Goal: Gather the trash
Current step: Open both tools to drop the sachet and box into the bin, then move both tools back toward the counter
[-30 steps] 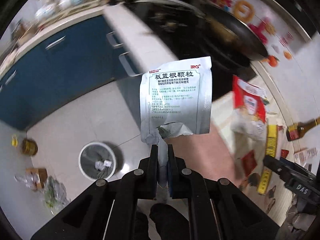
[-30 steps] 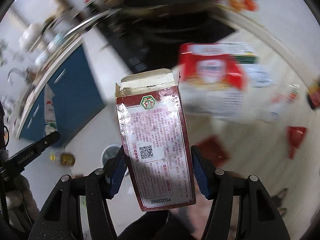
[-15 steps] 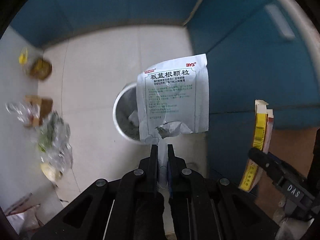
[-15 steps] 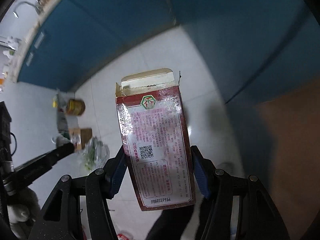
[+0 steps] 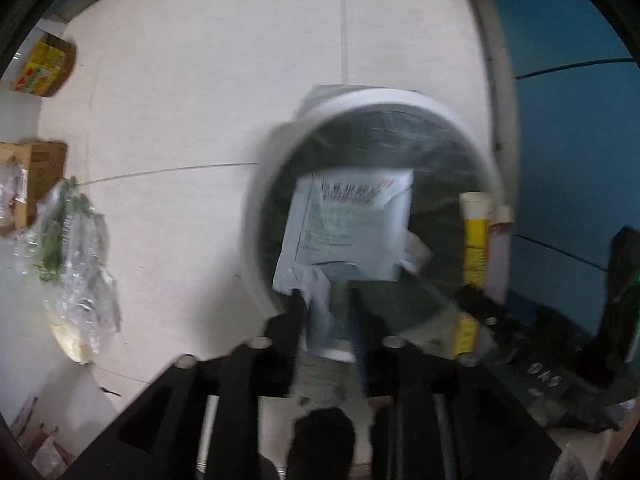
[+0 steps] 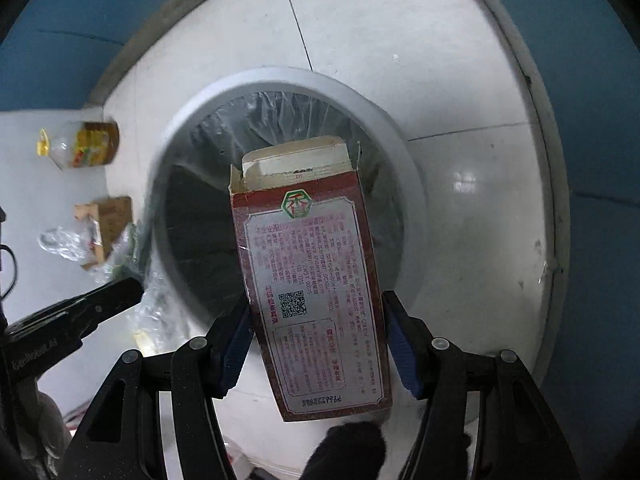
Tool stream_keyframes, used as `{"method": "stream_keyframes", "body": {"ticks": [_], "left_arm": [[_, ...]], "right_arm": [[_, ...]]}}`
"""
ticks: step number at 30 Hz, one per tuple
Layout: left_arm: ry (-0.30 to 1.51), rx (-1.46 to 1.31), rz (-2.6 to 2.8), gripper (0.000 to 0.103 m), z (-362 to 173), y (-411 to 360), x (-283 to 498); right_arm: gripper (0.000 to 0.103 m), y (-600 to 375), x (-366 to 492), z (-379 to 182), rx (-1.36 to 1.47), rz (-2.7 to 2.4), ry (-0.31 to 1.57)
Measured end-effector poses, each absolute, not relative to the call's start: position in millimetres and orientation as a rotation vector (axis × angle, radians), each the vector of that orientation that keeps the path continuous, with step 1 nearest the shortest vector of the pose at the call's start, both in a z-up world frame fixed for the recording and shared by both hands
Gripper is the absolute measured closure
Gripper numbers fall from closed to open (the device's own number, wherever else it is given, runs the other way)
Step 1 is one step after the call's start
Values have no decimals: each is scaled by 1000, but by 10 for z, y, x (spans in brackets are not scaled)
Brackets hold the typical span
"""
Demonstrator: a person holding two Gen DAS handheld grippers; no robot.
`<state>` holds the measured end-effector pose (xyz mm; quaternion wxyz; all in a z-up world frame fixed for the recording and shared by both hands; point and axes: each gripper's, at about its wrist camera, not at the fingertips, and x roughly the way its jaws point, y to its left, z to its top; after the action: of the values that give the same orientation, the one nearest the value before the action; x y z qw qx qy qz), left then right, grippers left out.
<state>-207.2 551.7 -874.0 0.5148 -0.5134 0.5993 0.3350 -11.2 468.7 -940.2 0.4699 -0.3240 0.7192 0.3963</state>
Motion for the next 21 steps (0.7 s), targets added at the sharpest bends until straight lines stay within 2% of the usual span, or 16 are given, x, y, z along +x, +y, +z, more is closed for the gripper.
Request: {"method": "stream_keyframes", "body": {"ticks": [1, 2, 4, 7, 15, 21], "left_arm": [[1428, -1225, 823, 58, -8734, 5516, -2123], [1423, -1213, 839, 31, -8712, 5524, -2126], [1429, -1137, 886, 0, -8627, 5521, -2168], [1434, -1050, 930, 0, -8430, 5470, -2157], [1389, -960, 1029, 0, -7691, 5251, -2219], [1340, -963, 1070, 0, -6955, 5045, -2268]], "right_arm": [[29, 4734, -109, -9437, -815, 967, 1757], [15, 4770, -103, -9433, -823, 963, 1740], [7, 4791, -14, -9390, -820, 965, 1706], [0, 4709, 48, -9171, -828, 947, 1657], [0, 4472, -77, -8446, -889, 913, 1468], [0, 4272, -219, -7635, -892, 912, 1408]]}}
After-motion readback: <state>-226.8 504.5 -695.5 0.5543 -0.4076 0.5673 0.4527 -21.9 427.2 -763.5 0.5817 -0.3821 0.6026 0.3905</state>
